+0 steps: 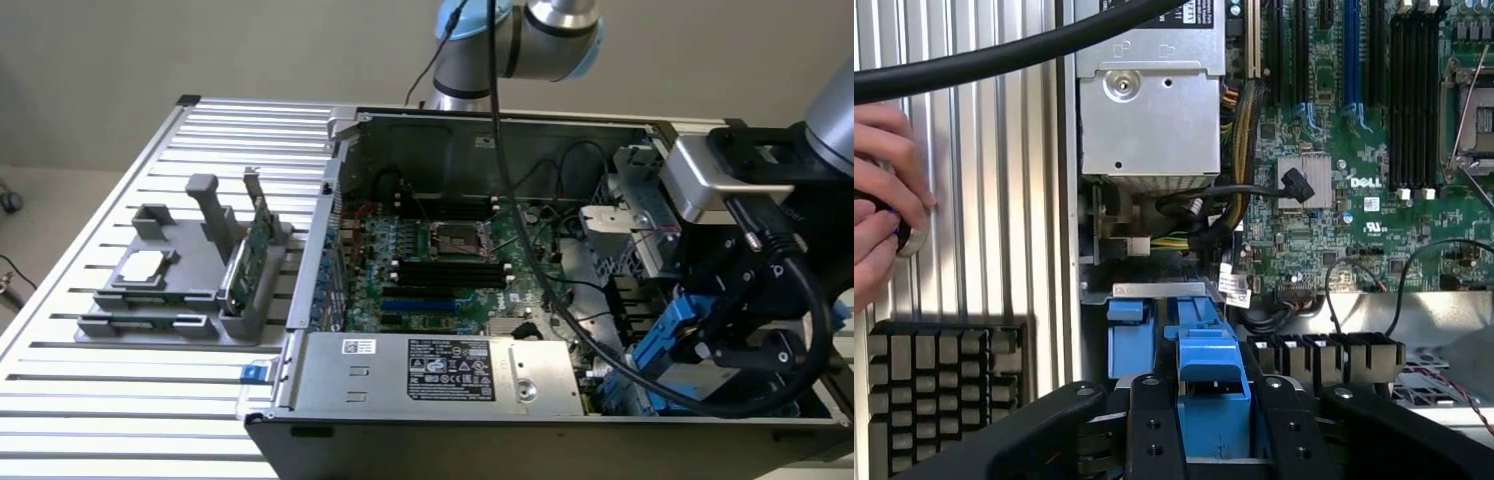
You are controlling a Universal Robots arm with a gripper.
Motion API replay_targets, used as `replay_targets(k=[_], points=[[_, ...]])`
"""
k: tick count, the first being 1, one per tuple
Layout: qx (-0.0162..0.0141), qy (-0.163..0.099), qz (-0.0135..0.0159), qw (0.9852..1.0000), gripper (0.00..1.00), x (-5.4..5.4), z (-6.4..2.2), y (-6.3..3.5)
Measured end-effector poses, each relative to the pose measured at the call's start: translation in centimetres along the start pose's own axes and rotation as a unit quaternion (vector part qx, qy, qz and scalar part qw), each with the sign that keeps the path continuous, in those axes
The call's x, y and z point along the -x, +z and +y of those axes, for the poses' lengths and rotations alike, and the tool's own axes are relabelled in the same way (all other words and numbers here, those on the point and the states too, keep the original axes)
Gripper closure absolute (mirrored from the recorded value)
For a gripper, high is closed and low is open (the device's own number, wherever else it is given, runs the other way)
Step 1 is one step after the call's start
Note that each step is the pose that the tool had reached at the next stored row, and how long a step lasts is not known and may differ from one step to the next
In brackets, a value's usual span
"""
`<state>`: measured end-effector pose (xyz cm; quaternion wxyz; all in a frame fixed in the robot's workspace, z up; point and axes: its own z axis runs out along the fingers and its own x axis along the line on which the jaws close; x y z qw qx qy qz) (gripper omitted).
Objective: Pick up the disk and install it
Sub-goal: 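Insert the disk into the insertion slot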
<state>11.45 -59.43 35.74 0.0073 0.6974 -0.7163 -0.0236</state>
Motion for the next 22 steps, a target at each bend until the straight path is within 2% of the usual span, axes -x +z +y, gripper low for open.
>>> replay_targets(k=[13, 15, 16, 19, 22], points=[[0.0001, -0.003, 0.001, 1.0, 0.67, 0.0, -0.09, 2.19], [0.0, -0.003, 0.0026, 1.0, 0.65, 0.0, -0.09, 2.21], [0.0, -0.003, 0.0035, 1.0, 0.59, 0.0, -0.09, 2.21], [0.0, -0.004, 0.0062, 1.0, 0.59, 0.1, -0.09, 2.22], [0.0, -0.008, 0.007, 0.9999, 0.59, 0.2, -0.13, 2.08]])
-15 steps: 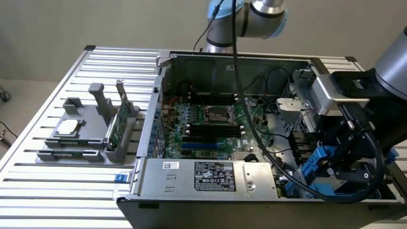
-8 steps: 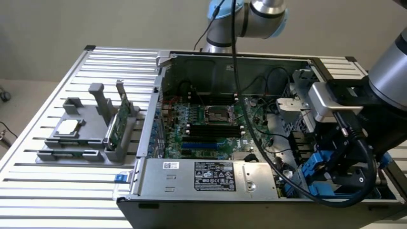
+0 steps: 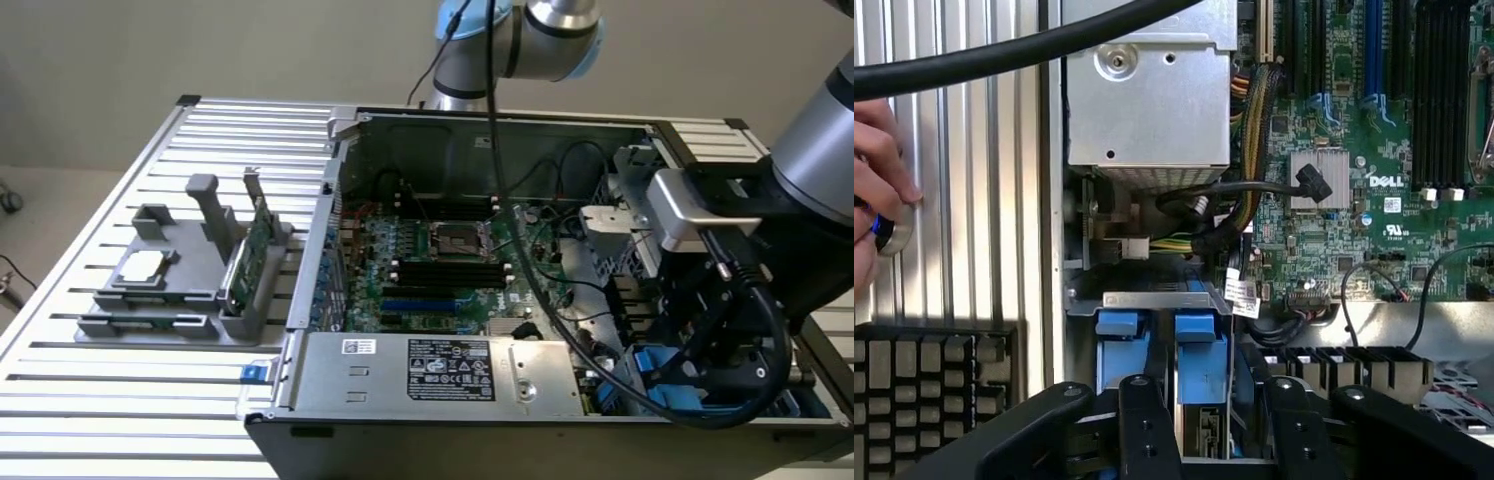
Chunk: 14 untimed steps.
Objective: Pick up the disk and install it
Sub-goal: 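Insert the disk into the insertion slot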
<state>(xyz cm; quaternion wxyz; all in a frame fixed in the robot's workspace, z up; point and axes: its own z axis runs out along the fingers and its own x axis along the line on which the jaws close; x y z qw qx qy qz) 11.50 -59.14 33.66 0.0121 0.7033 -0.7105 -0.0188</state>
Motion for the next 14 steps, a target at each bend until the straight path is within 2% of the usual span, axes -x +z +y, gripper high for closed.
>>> replay_targets(k=[6, 8, 9, 10, 11, 12, 13, 14], points=[[0.0001, -0.013, 0.0004, 0.9999, 0.59, 0.0, -0.3, -1.41], [0.0002, -0.017, 0.0005, 0.9998, 0.59, 0.0, -0.47, -1.47], [0.0002, -0.019, 0.0006, 0.9998, 0.61, 0.0, -0.55, -1.47], [0.0002, -0.021, 0.0008, 0.9998, 0.68, 0.0, -0.63, -1.48], [0.0002, -0.023, 0.001, 0.9997, 0.68, 0.0, -0.72, -1.49], [0.0002, -0.024, 0.0011, 0.9997, 0.74, 0.1, -0.81, -1.49], [0.0002, -0.025, 0.0012, 0.9997, 0.74, 0.1, -0.9, -1.49], [0.0003, -0.026, 0.0014, 0.9996, 0.8, 0.1, -1.01, -1.5]])
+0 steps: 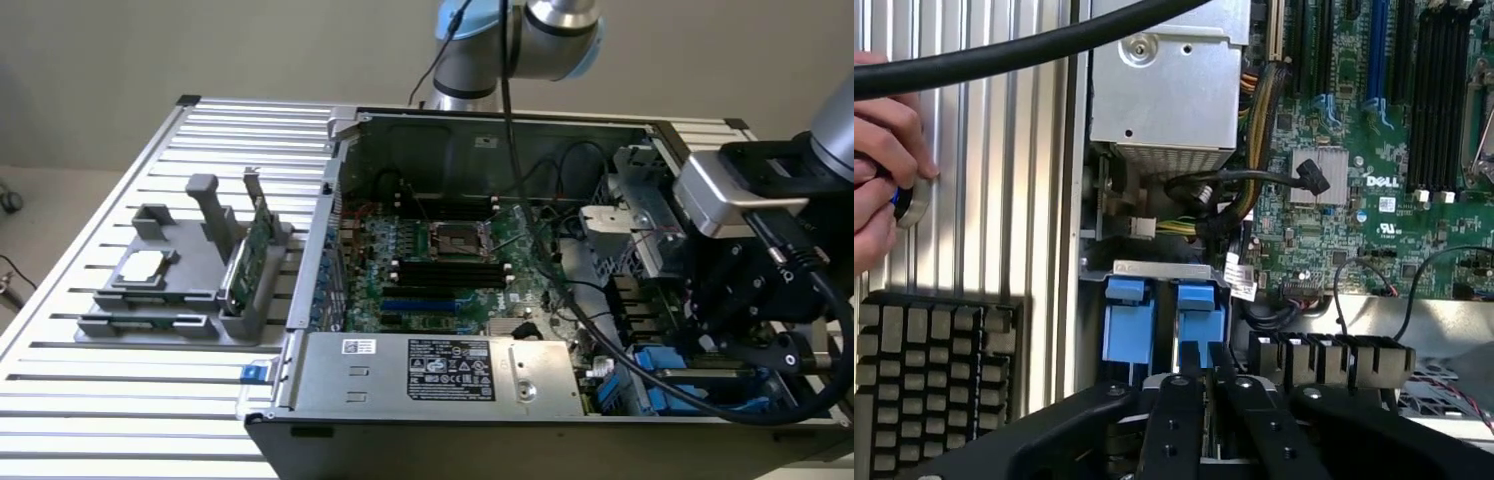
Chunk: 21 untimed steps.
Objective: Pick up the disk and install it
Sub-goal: 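Insert the disk into the insertion slot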
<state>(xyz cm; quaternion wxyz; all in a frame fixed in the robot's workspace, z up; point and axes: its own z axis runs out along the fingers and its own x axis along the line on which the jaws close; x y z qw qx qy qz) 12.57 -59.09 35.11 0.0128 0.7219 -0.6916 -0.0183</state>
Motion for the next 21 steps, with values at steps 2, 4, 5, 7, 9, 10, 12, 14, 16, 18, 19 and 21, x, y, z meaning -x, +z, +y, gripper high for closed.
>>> replay_targets(k=[2, 4, 5, 7, 9, 10, 12, 14, 16, 18, 19, 21], points=[[0.0, -0.002, 0.0004, 1.0, 0.89, 0.1, -0.28, 0.03], [0.0001, -0.003, 0.0009, 1.0, 0.89, 0.2, -0.62, 0.19], [0.0001, -0.004, 0.0013, 1.0, 0.89, 0.3, -0.78, 0.34], [0.0001, -0.005, 0.0019, 1.0, 0.89, 0.5, -1.12, 0.68], [0.0001, -0.006, 0.0023, 1.0, 0.89, 0.8, -1.58, 1.04], [0.0001, -0.007, 0.0026, 1.0, 0.89, 0.9, -1.86, 1.19], [0.0001, -0.007, 0.0036, 1.0, 0.89, 0.9, -2.32, 1.44], [0.0002, -0.007, 0.0062, 1.0, 0.89, 0.9, -2.43, 1.47], [0.0003, -0.006, 0.0077, 1.0, 0.89, 0.9, -2.44, 1.48], [0.0004, -0.006, 0.0093, 0.9999, 0.89, 0.9, -2.45, 1.64], [0.0004, -0.006, 0.01, 0.9999, 0.89, 0.9, -2.46, 1.79], [0.0004, -0.006, 0.0111, 0.9999, 0.89, 0.9, -2.47, 2.04]])
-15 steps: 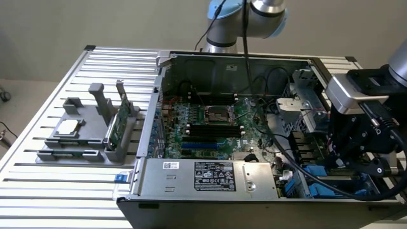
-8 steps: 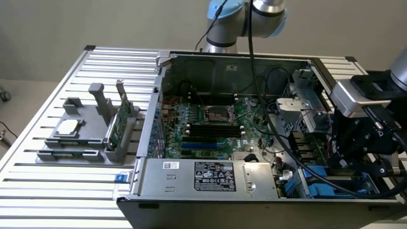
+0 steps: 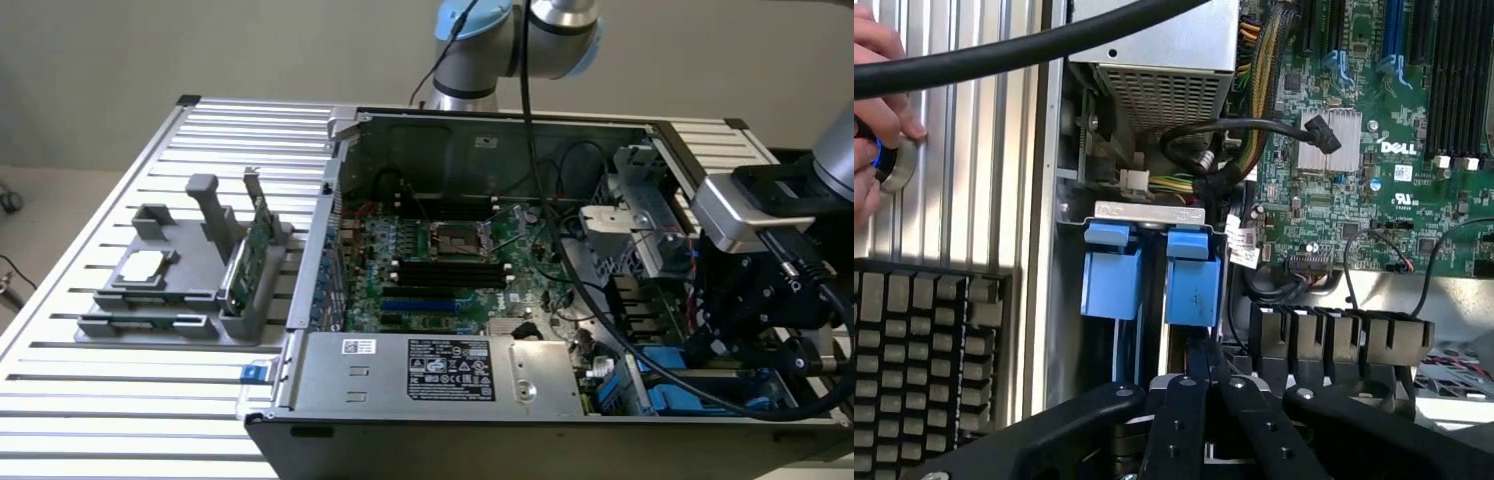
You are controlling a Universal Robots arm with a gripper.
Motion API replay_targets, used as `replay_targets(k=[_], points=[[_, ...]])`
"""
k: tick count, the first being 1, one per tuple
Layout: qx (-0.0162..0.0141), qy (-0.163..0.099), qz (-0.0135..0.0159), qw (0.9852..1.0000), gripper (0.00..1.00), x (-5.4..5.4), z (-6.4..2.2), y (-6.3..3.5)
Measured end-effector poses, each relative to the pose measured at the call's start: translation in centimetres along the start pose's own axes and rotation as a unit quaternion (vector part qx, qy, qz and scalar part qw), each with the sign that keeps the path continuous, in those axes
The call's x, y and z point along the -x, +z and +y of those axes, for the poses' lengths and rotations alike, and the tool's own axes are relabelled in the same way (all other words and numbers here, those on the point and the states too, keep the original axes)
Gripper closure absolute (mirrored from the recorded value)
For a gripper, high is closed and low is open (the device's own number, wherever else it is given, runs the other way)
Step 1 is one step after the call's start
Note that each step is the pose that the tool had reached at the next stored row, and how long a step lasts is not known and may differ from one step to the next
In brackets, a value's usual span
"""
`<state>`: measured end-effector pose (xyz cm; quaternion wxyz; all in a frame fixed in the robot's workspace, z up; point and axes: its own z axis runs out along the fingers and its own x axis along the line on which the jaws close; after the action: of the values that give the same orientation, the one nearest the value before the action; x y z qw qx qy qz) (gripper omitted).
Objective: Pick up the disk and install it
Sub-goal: 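Insert the disk into the insertion slot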
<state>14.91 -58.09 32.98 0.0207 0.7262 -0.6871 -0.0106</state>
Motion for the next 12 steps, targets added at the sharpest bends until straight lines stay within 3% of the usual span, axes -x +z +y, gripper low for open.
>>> replay_targets(k=[4, 7, 9, 12], points=[[0.0001, 0.0, 0.0027, 1.0, 0.89, 0.0, -0.02, 0.4], [0.0002, 0.0, 0.003, 1.0, 0.89, 0.0, -0.04, 0.49], [0.0005, 0.0, 0.0015, 1.0, 0.89, 0.0, -0.03, -0.04], [0.0009, 0.0, 0.0027, 1.0, 0.89, 0.0, 0.04, -1.53]])
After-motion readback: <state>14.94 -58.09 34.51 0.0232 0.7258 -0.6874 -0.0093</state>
